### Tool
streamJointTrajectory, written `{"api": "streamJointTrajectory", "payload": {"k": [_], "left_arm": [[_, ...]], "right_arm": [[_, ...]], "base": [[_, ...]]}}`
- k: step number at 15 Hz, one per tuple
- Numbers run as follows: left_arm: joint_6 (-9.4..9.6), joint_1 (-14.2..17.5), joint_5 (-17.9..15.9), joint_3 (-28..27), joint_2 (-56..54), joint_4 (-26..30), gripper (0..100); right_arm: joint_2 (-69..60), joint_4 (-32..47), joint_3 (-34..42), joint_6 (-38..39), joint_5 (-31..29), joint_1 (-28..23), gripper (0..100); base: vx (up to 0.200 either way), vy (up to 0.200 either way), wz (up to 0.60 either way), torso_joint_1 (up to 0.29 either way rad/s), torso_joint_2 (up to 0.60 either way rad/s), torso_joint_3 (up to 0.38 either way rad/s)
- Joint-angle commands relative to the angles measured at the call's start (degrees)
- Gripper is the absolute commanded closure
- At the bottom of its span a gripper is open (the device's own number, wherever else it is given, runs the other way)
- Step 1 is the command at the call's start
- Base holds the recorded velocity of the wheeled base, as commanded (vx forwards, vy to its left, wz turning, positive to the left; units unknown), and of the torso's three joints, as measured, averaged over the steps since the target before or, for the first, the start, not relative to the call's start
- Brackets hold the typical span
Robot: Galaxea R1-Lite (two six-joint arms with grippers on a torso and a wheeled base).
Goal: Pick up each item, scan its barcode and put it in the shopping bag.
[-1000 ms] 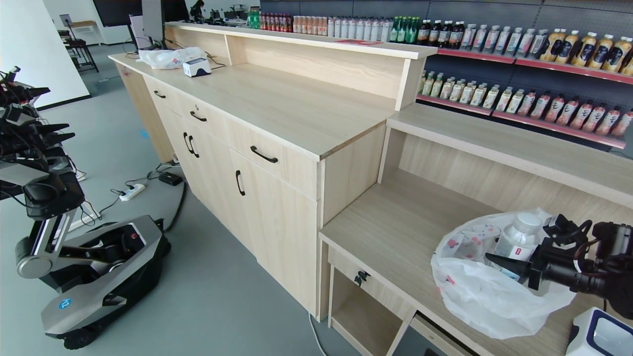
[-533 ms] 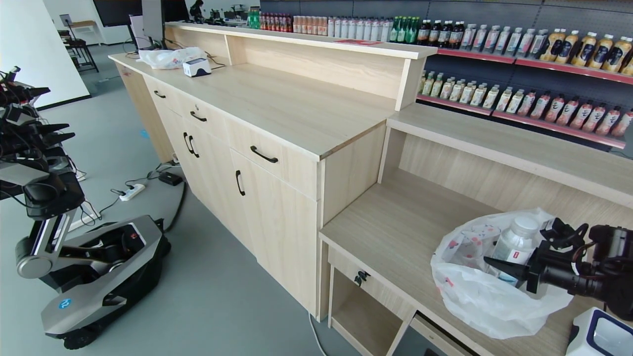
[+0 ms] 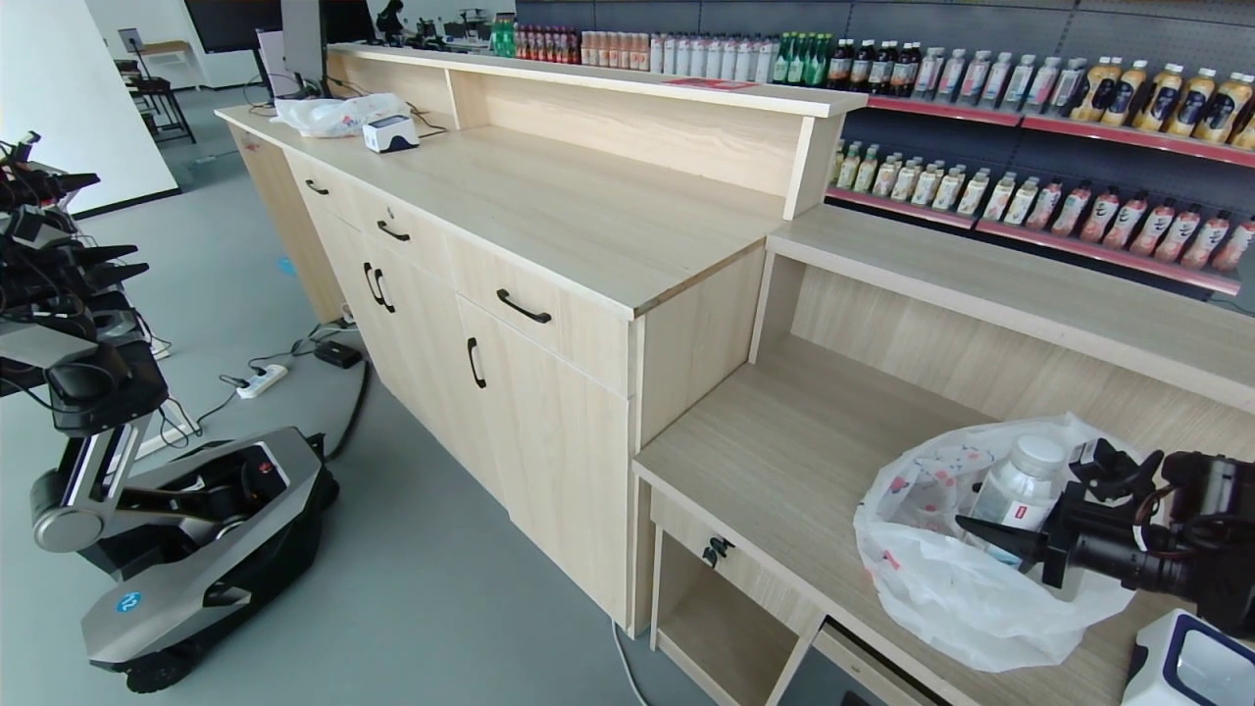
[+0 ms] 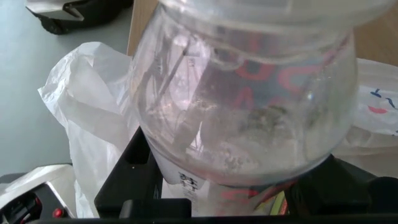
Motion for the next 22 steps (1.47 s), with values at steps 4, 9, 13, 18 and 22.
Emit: {"api": "streamJointTrajectory", "payload": {"k": [4, 9, 13, 18, 22], "left_arm": [[-0.02, 0.0, 0.1, 0.0, 0.0, 0.0, 0], [-0.02, 0.0, 0.0, 0.0, 0.0, 0.0, 0], [-0.02, -0.1, 0.0, 0.0, 0.0, 0.0, 0], [-0.02, 0.0, 0.0, 0.0, 0.0, 0.0, 0], [-0.02, 0.0, 0.0, 0.0, 0.0, 0.0, 0]], "right_arm": [[0.3, 0.0, 0.1, -1.1, 0.0, -0.1, 100], [1.0, 0.0, 0.0, -1.5, 0.0, -0.1, 100], [0.9, 0.0, 0.0, -1.5, 0.0, -0.2, 100], [0.7, 0.2, 0.0, -1.4, 0.0, -0.2, 100], [0.7, 0.2, -0.1, -1.5, 0.0, -0.2, 100]], "base": [[0.000, 0.000, 0.00, 0.000, 0.00, 0.000], [0.000, 0.000, 0.00, 0.000, 0.00, 0.000], [0.000, 0.000, 0.00, 0.000, 0.00, 0.000], [0.000, 0.000, 0.00, 0.000, 0.00, 0.000], [0.000, 0.000, 0.00, 0.000, 0.00, 0.000]]}}
